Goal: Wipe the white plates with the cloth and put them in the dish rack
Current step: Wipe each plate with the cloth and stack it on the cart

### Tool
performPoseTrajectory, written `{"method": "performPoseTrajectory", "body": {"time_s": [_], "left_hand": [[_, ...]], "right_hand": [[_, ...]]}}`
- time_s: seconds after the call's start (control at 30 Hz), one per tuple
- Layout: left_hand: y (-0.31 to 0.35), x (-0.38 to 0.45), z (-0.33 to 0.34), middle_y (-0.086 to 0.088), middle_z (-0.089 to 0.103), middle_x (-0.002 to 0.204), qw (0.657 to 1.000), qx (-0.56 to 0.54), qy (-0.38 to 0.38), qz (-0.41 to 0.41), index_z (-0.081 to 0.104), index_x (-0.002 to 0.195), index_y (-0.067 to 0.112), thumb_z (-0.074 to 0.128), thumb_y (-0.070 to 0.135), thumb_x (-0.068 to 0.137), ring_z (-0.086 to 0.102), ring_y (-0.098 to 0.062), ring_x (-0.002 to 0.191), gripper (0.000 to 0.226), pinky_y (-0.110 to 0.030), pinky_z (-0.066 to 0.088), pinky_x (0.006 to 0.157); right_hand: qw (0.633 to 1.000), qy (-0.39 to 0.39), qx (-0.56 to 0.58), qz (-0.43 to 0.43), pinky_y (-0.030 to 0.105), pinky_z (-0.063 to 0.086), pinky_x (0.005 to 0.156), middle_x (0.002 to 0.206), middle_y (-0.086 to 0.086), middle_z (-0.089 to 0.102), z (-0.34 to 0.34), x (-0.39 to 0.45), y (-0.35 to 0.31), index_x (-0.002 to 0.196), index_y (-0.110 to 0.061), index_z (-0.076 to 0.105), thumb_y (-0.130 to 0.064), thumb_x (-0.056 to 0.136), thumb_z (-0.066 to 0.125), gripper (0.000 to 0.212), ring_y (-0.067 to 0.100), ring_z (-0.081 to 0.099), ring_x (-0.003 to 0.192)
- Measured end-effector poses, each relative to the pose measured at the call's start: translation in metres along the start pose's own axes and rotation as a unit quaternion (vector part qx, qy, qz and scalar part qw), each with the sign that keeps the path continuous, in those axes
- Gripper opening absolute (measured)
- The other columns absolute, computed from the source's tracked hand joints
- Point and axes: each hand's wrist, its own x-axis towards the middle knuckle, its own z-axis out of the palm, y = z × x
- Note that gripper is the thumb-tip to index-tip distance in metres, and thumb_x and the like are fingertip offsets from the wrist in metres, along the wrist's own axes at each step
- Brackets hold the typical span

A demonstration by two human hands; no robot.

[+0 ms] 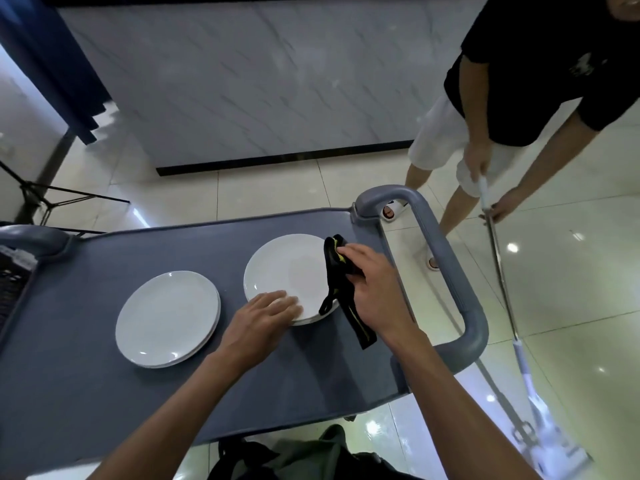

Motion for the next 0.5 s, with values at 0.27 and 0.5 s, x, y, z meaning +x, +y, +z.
{"method": "performPoseTrajectory", "body": {"time_s": [0.27, 0.5], "left_hand": [[0.002, -0.002, -0.004, 0.009, 0.07, 0.121, 1.0, -0.023, -0.008, 0.006, 0.073, 0.109, 0.02, 0.049, 0.026, 0.1, 0.066, -0.023, 0.114, 0.027, -0.031, 0.056, 0.082], [0.002, -0.006, -0.005, 0.003, 0.072, 0.105, 0.997, -0.077, 0.017, 0.001, 0.073, 0.096, 0.013, 0.066, 0.012, 0.094, 0.066, -0.028, 0.101, 0.008, -0.038, 0.057, 0.077]], "right_hand": [[0.999, -0.015, -0.045, -0.018, 0.025, 0.039, 0.102, 0.133, 0.0, 0.061, 0.009, -0.001, -0.01, 0.132, -0.013, 0.063, 0.004, 0.093, 0.056, 0.044, 0.022, 0.049, 0.117], [0.998, -0.023, -0.059, -0.024, 0.026, 0.039, 0.105, 0.132, 0.004, 0.061, 0.02, 0.003, -0.025, 0.131, -0.009, 0.064, 0.008, 0.091, 0.056, 0.044, 0.024, 0.051, 0.119]]}}
